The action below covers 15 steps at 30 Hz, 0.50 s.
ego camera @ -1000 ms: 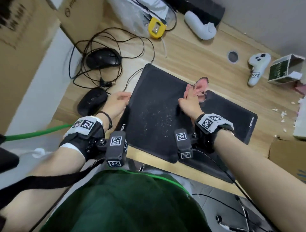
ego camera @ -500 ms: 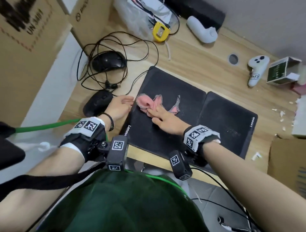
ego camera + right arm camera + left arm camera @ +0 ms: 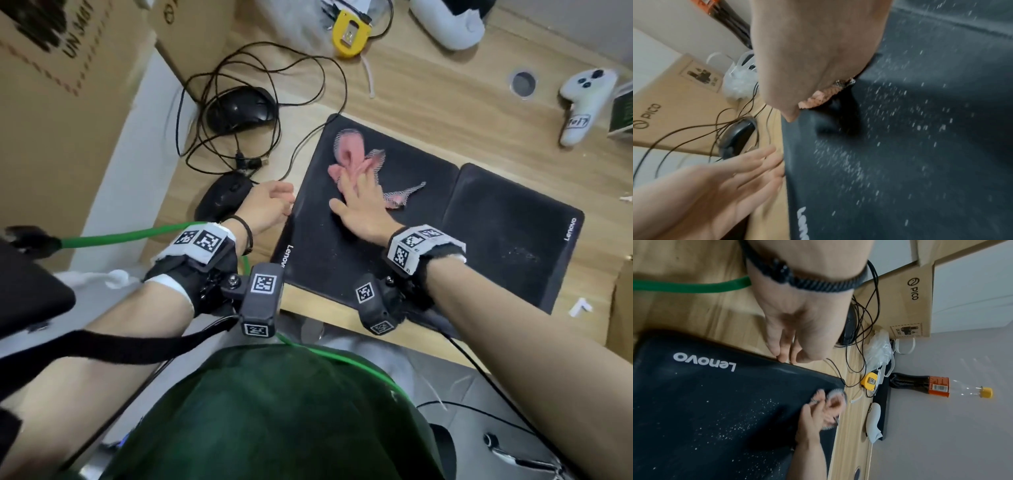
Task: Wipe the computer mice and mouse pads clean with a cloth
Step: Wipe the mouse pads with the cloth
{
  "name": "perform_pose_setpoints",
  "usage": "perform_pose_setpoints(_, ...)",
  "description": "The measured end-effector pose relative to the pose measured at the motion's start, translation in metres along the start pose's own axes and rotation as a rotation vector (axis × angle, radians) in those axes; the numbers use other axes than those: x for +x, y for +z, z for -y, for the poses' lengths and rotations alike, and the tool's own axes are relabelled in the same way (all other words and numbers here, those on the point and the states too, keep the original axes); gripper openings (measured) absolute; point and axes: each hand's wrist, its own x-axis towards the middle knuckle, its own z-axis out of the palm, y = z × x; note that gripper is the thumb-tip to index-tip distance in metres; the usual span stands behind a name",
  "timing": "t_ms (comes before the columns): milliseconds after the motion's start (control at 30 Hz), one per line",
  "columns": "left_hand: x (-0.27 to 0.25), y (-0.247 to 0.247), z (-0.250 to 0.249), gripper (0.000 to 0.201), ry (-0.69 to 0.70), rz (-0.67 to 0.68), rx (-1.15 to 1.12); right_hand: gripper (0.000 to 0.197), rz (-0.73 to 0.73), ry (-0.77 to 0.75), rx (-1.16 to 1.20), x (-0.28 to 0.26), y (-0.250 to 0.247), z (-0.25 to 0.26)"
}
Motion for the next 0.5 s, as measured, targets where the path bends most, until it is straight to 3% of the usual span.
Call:
perform_pose_setpoints(133,0.003,0.002,-0.004,0.037,0.049,-0.036,0.042,0.061,0.337,-0.289,-0.084,-0.02,0.013,-0.005)
perform_pose_setpoints(200,0.003,0.007,-0.008,0.037,0.063,-0.039,0.062,0.064,0.385,-0.283,-0.02,-0.038,0.011,-0.033)
perform_pose_setpoints(367,0.004,0.018,-0.005,0.041,0.081,-0.058,0.109,0.069,0.136,0.055,-0.001,-0.053,-0.011,-0.087)
perform_pose_setpoints(500,0.0,0.015,-0.001,0.042,0.07,-0.076,0.112,0.074,-0.081,0.291,0.149,-0.015,-0.028,-0.061)
